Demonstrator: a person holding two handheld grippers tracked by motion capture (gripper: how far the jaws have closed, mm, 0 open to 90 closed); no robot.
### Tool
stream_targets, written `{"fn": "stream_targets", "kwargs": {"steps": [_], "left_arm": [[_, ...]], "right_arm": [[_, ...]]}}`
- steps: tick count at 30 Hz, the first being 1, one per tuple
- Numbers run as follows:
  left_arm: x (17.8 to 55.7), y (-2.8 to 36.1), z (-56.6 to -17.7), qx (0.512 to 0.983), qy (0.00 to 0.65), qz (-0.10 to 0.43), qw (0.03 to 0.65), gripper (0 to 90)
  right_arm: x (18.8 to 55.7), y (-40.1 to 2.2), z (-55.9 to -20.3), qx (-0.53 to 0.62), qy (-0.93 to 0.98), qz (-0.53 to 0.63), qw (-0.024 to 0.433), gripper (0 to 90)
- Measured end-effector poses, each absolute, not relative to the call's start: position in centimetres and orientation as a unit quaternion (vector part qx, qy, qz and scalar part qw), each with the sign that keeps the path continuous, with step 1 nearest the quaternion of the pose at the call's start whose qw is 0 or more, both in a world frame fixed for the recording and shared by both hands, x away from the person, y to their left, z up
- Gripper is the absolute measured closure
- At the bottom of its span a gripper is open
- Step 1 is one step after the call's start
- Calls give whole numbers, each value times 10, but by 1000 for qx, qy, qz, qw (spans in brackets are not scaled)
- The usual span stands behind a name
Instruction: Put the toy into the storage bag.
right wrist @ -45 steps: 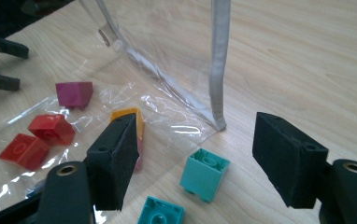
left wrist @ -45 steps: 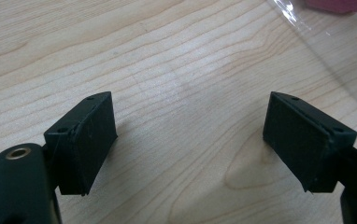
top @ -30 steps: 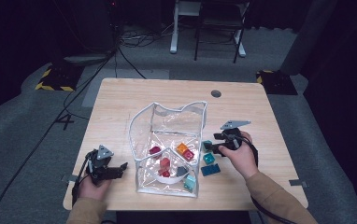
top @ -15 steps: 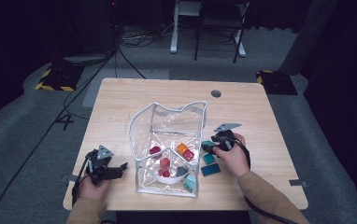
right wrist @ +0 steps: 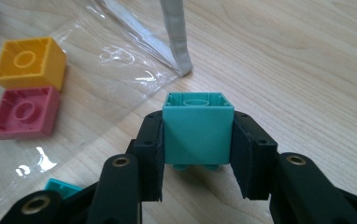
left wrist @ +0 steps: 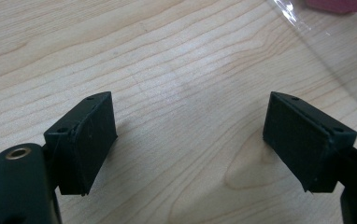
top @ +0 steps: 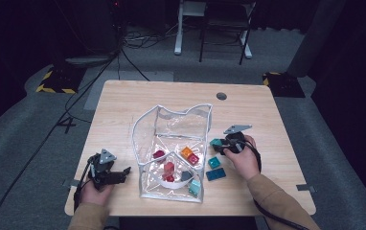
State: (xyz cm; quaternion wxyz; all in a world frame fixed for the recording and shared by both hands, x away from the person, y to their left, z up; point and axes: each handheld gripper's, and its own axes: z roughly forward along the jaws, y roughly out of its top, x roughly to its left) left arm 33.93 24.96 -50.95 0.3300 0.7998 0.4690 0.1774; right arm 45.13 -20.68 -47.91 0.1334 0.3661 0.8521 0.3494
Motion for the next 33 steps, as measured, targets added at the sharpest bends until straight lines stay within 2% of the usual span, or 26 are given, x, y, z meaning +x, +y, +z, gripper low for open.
{"fn": "stream_targets", "kwargs": {"steps": [33], "left_arm": [[339,250,-510,800,469,177,330,176]], "right_arm": [[416,-213,-374,315,834,432,133,590]]}}
